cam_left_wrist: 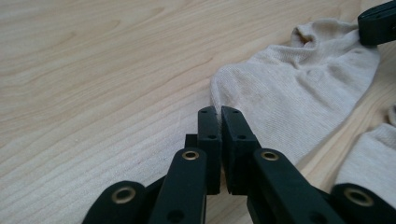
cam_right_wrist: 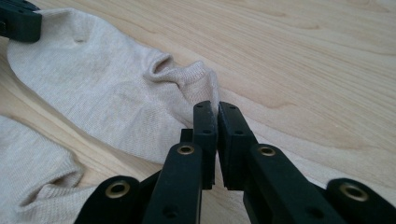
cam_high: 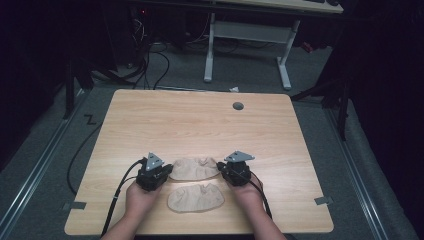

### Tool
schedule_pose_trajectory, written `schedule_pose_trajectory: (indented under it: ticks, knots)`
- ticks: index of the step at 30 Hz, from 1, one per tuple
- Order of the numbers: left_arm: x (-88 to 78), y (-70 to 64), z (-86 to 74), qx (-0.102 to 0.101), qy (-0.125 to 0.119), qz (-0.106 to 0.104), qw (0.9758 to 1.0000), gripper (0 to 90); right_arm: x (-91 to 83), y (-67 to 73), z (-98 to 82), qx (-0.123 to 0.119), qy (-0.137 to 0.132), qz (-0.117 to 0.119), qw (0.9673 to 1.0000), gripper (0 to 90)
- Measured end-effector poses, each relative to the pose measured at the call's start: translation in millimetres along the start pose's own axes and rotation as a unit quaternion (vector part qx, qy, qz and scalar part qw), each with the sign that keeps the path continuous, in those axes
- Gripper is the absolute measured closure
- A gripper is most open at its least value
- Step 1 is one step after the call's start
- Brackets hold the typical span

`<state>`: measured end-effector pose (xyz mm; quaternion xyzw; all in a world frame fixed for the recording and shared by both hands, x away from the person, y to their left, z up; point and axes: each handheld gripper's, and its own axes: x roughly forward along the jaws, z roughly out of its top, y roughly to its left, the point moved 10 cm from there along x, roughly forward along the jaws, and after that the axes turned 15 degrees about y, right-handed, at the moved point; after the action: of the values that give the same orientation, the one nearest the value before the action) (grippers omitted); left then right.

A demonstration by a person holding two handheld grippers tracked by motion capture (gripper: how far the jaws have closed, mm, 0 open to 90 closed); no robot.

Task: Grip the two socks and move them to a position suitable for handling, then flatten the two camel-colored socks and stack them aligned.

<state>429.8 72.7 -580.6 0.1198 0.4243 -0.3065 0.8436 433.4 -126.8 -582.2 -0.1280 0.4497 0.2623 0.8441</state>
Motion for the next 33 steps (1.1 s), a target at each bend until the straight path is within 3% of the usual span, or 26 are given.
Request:
schedule_pose_trajectory:
  ticks: [9,14,24,29,33]
  knots:
    - [-10.3,-7.0,7.5,0.012,-0.019,0.004,0.9997,87.1,-12.1,2.0,2.5,-0.01,-0.025,0.0,0.9996,86.4]
    - [-16.8,-7.4,4.6,0.004,-0.023,-0.005,0.9997,87.2,-18.5,6.4,5.1,-0.015,-0.035,0.001,0.9993,86.4]
    - [-52.6,-16.2,0.2,0.011,-0.046,-0.009,0.9988,87.3,-43.3,24.0,4.5,-0.039,-0.063,0.004,0.9972,86.4]
    - [-60.5,-19.3,-7.1,0.008,-0.044,-0.018,0.9989,87.3,-51.2,31.0,1.4,-0.047,-0.067,0.009,0.9966,86.4]
    - [-62.7,-30.9,-14.2,0.017,-0.033,-0.032,0.9988,87.2,-55.5,33.2,-9.0,-0.049,-0.062,0.012,0.9968,86.4]
